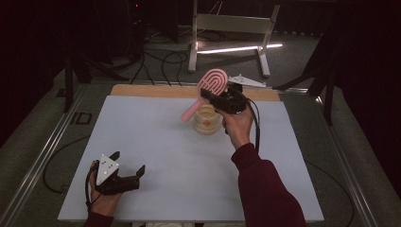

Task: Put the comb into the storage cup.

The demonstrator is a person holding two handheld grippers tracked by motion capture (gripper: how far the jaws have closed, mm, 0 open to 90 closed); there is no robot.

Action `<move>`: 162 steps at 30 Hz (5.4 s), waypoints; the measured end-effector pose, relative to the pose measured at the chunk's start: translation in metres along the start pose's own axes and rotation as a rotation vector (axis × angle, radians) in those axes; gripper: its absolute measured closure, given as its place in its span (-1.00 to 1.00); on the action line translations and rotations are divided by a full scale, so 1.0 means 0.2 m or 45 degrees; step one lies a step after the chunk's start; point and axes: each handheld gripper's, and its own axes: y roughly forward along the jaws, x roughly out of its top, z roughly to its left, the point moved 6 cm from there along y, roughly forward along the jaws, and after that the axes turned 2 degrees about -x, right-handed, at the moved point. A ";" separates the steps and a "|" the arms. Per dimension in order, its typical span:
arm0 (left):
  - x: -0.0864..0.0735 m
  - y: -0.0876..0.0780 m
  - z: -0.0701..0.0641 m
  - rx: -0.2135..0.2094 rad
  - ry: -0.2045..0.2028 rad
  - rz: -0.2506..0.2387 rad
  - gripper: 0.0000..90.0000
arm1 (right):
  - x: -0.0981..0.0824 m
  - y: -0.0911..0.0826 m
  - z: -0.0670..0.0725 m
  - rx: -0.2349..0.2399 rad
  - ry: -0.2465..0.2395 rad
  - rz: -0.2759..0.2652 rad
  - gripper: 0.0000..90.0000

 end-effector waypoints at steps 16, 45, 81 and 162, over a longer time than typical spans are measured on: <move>0.00 0.00 0.00 0.003 0.012 0.001 -0.99 | 0.02 0.00 -0.07 -0.075 0.004 -0.017 0.42; -0.01 0.00 0.00 -0.005 0.008 0.003 -0.99 | 0.04 -0.02 -0.20 -0.165 0.045 -0.021 0.42; -0.01 0.01 -0.01 -0.014 0.011 0.010 -0.99 | 0.04 -0.04 -0.37 -0.330 0.056 0.005 0.42; -0.01 0.01 -0.01 -0.008 0.019 0.012 -0.99 | -0.17 0.16 -0.35 -0.379 0.044 0.109 0.42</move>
